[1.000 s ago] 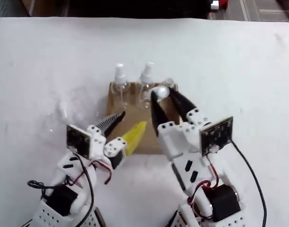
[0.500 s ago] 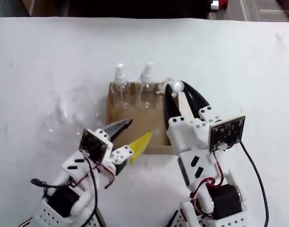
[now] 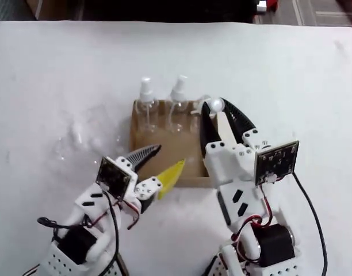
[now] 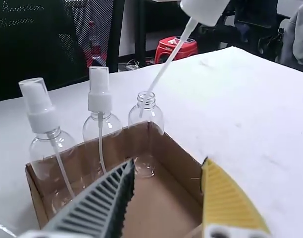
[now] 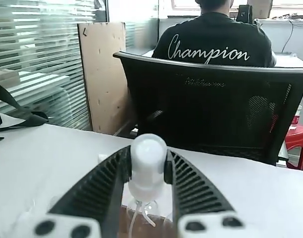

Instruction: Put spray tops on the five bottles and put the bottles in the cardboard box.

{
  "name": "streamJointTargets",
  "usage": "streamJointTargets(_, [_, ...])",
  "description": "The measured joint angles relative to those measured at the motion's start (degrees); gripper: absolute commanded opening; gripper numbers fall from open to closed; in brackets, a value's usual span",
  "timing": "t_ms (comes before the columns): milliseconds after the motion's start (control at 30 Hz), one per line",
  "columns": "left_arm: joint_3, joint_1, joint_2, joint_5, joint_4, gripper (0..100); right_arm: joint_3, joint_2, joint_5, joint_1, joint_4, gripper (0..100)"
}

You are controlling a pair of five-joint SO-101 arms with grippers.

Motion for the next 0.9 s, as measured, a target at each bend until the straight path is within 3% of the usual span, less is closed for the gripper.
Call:
streamJointTargets(300, [0.0,-0.1,0.0,0.0,0.0,21,-1.0,0.4,0.0,0.0,0.0,1.5])
streamJointTargets(533, [0.0,-5.1,0.0,0.0,0.0,21,-8.5,-0.6,0.0,0.2,0.0,1.5])
streamJointTargets(733, [-3.5,-14.9,0.0,1.8,0.0,21,-11.1,1.8,0.1,7.1,-4.1,1.5])
streamJointTargets(900, [-7.6,-31.3,0.0,16.2,0.0,21,-11.2,12.6,0.1,8.8,-8.6,1.5])
